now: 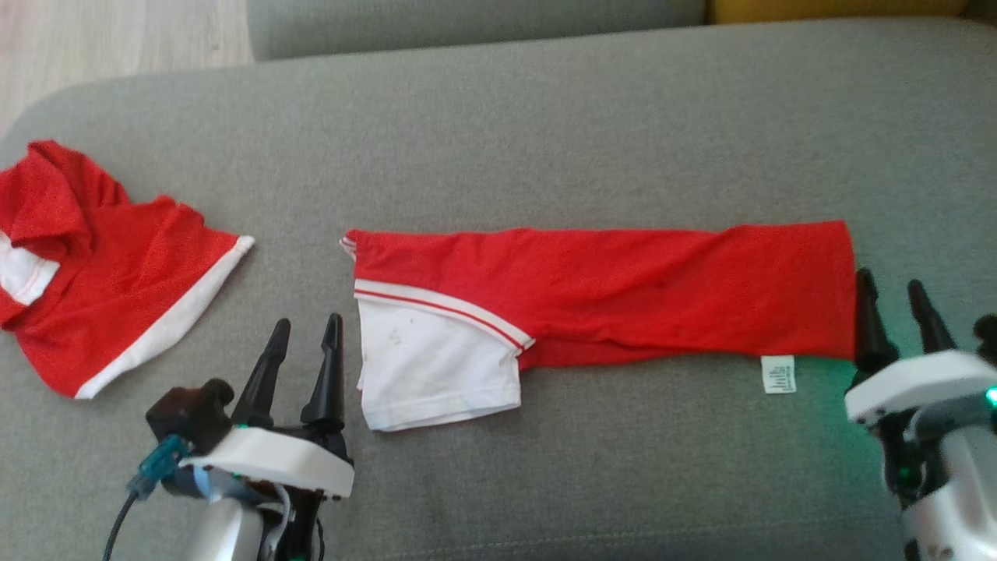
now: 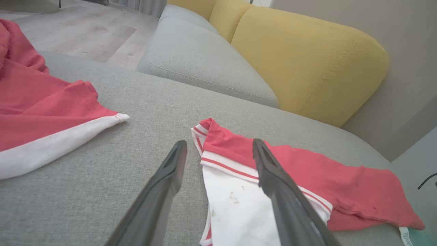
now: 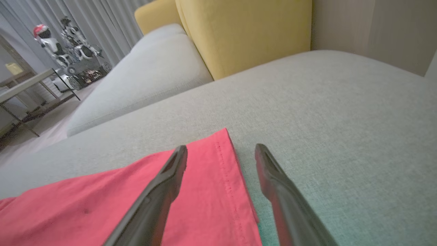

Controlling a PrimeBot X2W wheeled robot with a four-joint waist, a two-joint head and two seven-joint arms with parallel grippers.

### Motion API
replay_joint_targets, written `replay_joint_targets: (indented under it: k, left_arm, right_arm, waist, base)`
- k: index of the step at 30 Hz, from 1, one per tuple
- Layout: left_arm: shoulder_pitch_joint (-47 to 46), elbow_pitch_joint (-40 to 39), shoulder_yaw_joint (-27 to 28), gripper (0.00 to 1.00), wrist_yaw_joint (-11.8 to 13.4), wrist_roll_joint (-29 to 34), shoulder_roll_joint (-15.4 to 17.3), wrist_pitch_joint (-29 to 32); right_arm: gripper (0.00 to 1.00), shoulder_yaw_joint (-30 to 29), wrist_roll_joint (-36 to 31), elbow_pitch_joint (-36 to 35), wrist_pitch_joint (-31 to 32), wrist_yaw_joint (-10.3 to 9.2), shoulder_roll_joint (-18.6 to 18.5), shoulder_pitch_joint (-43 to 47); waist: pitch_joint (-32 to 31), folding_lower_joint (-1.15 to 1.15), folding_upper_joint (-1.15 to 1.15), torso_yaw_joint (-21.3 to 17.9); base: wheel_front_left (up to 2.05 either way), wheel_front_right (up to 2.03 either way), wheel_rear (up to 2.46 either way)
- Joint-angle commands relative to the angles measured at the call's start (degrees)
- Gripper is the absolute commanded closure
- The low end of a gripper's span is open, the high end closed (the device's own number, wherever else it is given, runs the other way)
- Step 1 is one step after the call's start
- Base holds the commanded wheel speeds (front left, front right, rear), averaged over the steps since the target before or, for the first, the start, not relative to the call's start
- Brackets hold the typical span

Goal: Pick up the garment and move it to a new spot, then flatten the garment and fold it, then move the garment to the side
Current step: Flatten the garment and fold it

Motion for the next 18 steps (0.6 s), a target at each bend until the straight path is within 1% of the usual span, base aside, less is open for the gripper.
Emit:
replay_joint_targets:
  k: [1,8,12,18]
  left_arm:
    - [-2.72,-1.45,1.97,0.0,-0.34,0.71,-0.09,-0.52]
    - [-4.75,-0.86,1.61,0.0,-1.06,0.96,-0.26,-0.52]
    - [-5.51,-0.78,1.59,0.0,-1.21,0.61,-0.27,-0.52]
    - [-6.67,-0.6,1.55,0.0,-1.31,0.36,-0.28,-0.52]
  right_arm:
    - [0.0,0.05,-0.44,-0.49,1.06,-0.05,-0.69,-2.68]
    - [0.0,-5.5,-1.09,6.09,8.67,-0.05,0.48,-8.42]
    - [0.0,-5.93,-1.34,8.76,12.81,-0.05,0.77,-10.55]
    - [0.0,-5.13,-0.88,10.94,16.28,-0.05,0.87,-11.74]
  waist:
    - [1.54,0.0,0.0,0.54]
    - [4.88,0.0,0.0,1.8]
    - [5.88,0.0,0.0,2.16]
    - [6.45,0.0,0.0,2.55]
  base:
    - [0.0,0.0,0.0]
    - [0.0,0.0,0.0]
    - [0.0,0.0,0.0]
    - [0.0,0.0,0.0]
